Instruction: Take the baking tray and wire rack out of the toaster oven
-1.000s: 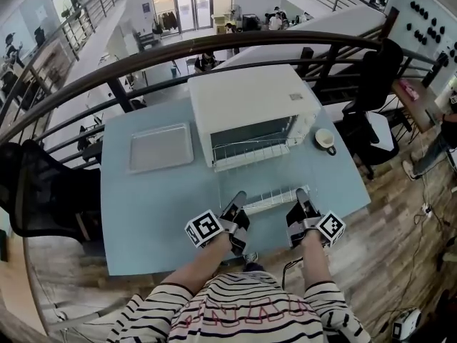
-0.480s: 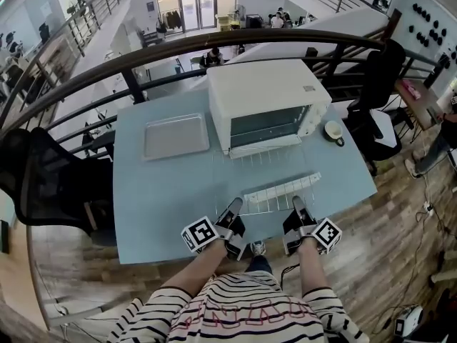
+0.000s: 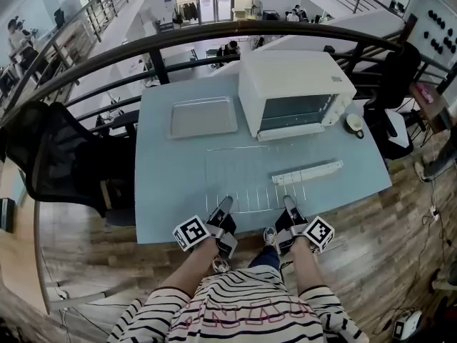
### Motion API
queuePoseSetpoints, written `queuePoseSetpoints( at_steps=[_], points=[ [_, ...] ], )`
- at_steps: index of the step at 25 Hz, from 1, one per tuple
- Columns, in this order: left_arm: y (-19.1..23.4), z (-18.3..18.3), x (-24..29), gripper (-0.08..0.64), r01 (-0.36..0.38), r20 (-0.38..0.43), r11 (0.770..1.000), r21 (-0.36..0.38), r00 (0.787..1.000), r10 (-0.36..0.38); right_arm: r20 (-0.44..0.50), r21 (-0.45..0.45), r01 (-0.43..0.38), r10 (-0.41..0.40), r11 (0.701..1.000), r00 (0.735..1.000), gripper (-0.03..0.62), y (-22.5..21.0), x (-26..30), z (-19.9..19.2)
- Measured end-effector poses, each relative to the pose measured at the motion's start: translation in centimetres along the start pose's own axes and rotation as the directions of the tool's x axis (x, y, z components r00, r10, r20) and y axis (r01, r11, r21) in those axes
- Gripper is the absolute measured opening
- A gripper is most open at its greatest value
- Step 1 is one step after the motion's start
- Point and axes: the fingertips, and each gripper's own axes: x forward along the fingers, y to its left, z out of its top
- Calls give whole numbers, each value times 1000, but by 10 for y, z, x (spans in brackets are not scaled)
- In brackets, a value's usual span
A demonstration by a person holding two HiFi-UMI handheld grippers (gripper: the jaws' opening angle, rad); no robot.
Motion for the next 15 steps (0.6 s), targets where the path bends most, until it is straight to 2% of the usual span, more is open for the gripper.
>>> queuePoseSetpoints(
  at_steps=[5, 7, 15],
  points=[
    [8, 25, -38, 25, 45, 67, 998, -32, 997, -43, -75, -56, 7, -11, 998, 997, 29, 10, 14, -45],
    [19, 36, -55, 25, 9, 83, 1000, -16, 997, -7, -105, -66, 5, -12, 998, 994, 29, 15, 22, -62],
    [47, 85, -90, 25, -83, 141, 997, -9, 986, 83, -202, -11, 27, -29, 1000, 979, 29, 24, 65, -117]
  ],
)
